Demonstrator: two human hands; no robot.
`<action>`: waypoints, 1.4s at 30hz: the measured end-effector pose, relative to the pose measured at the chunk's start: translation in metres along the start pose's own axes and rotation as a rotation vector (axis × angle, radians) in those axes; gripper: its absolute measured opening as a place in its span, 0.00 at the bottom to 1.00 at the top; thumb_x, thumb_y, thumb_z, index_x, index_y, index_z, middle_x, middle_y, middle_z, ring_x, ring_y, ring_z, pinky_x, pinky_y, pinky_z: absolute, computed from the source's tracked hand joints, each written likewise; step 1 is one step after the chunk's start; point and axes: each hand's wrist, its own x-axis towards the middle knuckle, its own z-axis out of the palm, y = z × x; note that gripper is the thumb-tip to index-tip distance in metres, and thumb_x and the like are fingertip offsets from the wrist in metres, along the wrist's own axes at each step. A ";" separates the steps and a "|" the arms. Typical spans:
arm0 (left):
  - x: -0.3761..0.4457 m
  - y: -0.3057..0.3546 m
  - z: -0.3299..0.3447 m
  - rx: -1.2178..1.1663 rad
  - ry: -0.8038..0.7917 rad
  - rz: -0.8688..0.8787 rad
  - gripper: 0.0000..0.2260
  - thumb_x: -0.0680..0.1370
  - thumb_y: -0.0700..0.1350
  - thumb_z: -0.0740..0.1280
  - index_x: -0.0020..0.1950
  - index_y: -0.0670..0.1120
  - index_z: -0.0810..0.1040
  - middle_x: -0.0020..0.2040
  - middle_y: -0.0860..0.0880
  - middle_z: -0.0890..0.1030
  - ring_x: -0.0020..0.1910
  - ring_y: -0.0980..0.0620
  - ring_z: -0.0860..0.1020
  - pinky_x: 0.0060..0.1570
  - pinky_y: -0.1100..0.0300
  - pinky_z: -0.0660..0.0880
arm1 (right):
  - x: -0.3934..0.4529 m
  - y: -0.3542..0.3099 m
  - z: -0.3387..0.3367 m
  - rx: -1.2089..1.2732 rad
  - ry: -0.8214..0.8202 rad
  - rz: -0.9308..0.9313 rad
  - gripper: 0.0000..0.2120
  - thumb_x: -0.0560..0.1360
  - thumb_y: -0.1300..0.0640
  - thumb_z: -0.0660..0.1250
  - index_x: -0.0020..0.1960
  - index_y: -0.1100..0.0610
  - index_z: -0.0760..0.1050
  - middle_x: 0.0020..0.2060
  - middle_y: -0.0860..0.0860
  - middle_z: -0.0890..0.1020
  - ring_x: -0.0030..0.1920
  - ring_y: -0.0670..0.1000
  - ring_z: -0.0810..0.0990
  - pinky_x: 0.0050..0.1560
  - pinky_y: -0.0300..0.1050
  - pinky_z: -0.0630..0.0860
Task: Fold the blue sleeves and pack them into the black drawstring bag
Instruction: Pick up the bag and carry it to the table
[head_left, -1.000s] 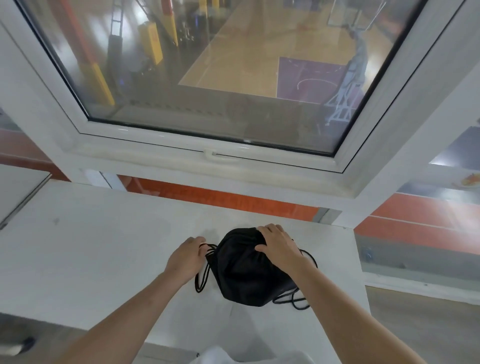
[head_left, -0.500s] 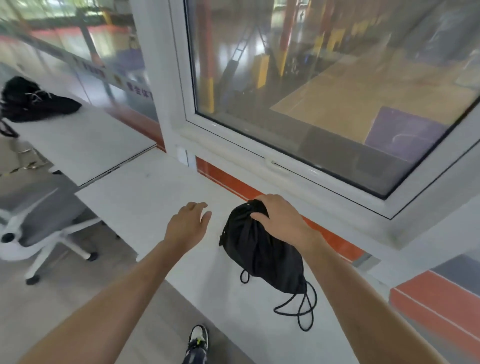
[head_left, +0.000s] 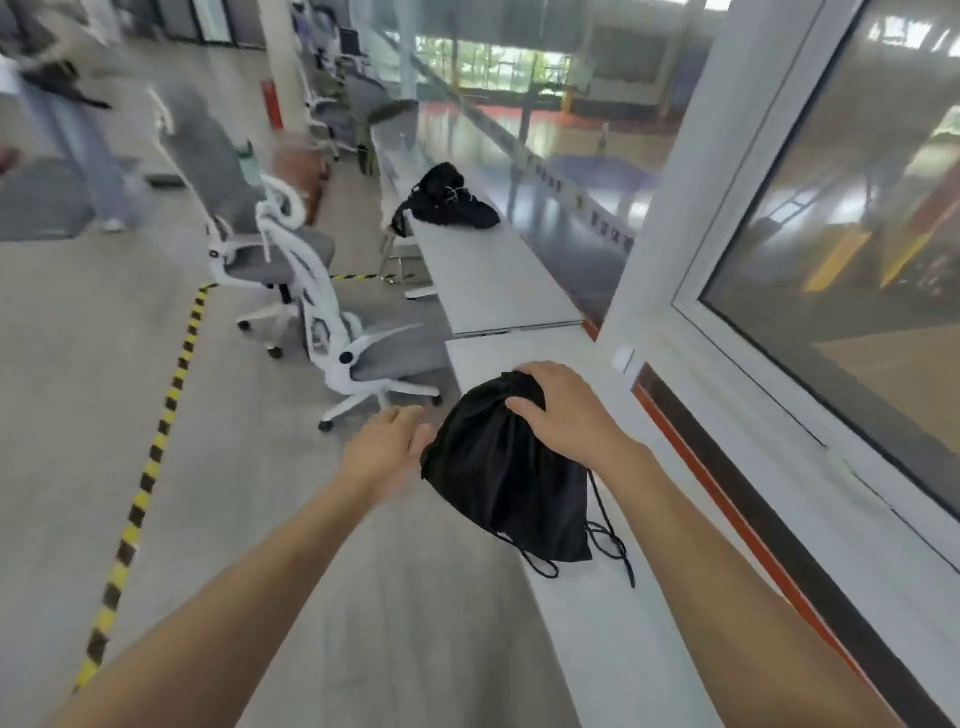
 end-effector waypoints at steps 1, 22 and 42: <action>-0.007 -0.025 -0.015 -0.011 0.022 -0.031 0.17 0.82 0.54 0.55 0.66 0.51 0.74 0.64 0.46 0.76 0.65 0.42 0.74 0.60 0.48 0.72 | 0.019 -0.022 0.013 0.003 -0.017 -0.049 0.24 0.83 0.45 0.64 0.75 0.54 0.71 0.69 0.52 0.77 0.69 0.53 0.73 0.69 0.45 0.67; -0.213 -0.549 -0.316 0.188 0.356 -0.866 0.21 0.84 0.56 0.52 0.74 0.51 0.70 0.70 0.48 0.73 0.64 0.42 0.75 0.60 0.46 0.74 | 0.291 -0.567 0.393 0.056 -0.539 -0.706 0.19 0.84 0.45 0.62 0.72 0.51 0.71 0.66 0.48 0.77 0.68 0.52 0.73 0.68 0.52 0.72; -0.249 -0.850 -0.511 0.131 0.648 -1.521 0.20 0.85 0.55 0.53 0.74 0.50 0.69 0.70 0.47 0.73 0.68 0.42 0.72 0.61 0.47 0.72 | 0.470 -1.038 0.652 0.119 -0.761 -1.288 0.16 0.84 0.51 0.63 0.71 0.50 0.73 0.64 0.51 0.76 0.64 0.56 0.75 0.66 0.55 0.72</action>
